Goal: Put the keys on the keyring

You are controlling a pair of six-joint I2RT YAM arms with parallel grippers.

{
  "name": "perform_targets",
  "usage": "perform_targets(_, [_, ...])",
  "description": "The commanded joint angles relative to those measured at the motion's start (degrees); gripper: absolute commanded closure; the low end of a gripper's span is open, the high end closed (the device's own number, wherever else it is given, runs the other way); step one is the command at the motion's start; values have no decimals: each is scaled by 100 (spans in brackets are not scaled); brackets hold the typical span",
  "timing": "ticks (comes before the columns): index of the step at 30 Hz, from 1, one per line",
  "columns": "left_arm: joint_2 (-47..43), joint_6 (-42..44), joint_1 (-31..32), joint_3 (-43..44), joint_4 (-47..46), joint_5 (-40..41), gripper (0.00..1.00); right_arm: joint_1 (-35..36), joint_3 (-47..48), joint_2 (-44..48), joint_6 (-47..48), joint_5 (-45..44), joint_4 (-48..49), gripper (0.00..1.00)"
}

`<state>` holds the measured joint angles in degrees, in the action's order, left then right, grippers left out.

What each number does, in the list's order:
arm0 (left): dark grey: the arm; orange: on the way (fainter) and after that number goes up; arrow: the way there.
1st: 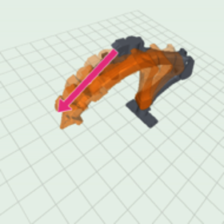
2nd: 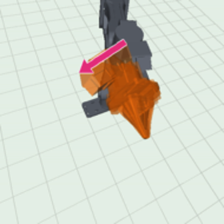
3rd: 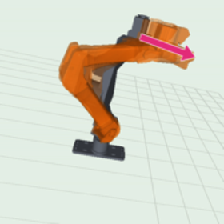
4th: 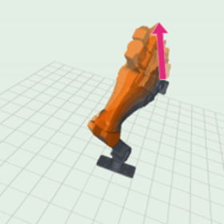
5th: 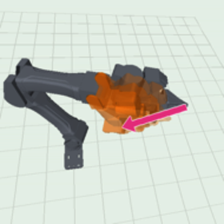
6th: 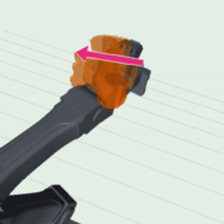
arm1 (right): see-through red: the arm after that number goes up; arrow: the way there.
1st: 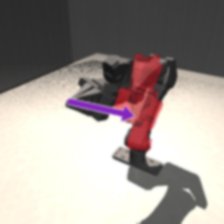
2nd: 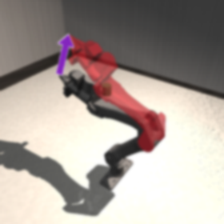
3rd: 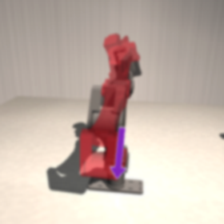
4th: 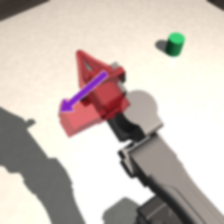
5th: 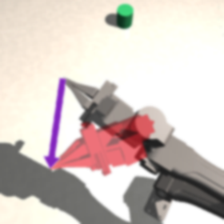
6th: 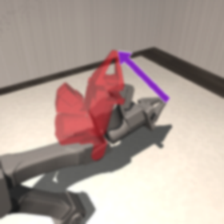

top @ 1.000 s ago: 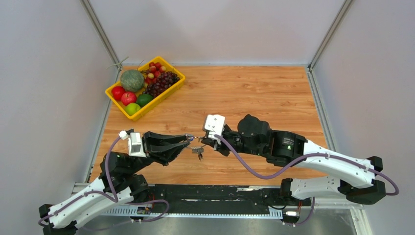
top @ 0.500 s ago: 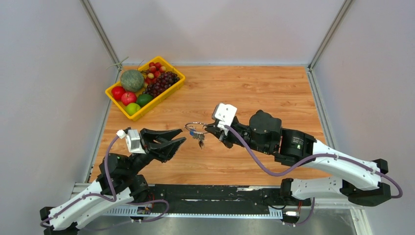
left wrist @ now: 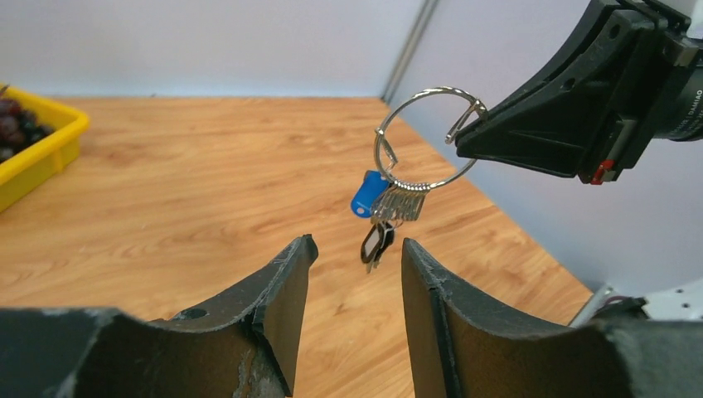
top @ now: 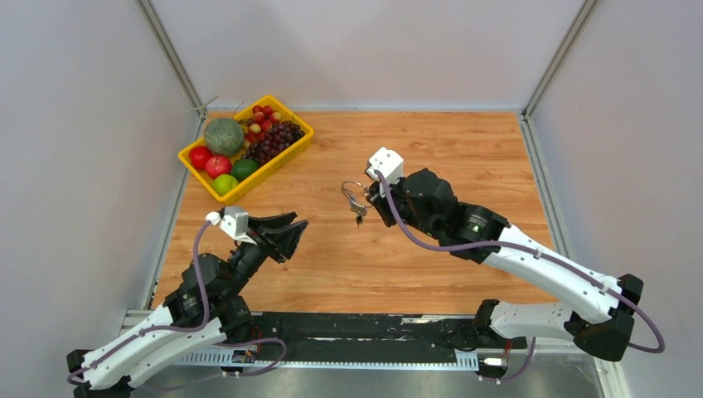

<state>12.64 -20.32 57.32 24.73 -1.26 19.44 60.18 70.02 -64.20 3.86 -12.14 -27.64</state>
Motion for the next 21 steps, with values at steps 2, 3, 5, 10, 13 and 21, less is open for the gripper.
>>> perform_targets(2, [166,-308,17,328,723,642,45,-485,-546,-262,-707,188,460,100])
perform_targets(3, [171,-324,21,354,758,654,45,-530,-656,-328,-770,136,515,100])
perform_targets(5, [193,-349,18,384,840,680,45,-577,-876,-472,-853,19,662,100])
perform_targets(10, [247,-392,19,453,1021,719,44,-650,-1251,-977,-1023,-248,976,99])
perform_targets(13, [248,-401,17,478,1102,756,42,-690,-1273,-1291,-1053,-270,1069,95])
perform_targets(21, [311,-376,21,471,1167,853,40,-747,-1248,-2135,-1055,-614,1304,84])
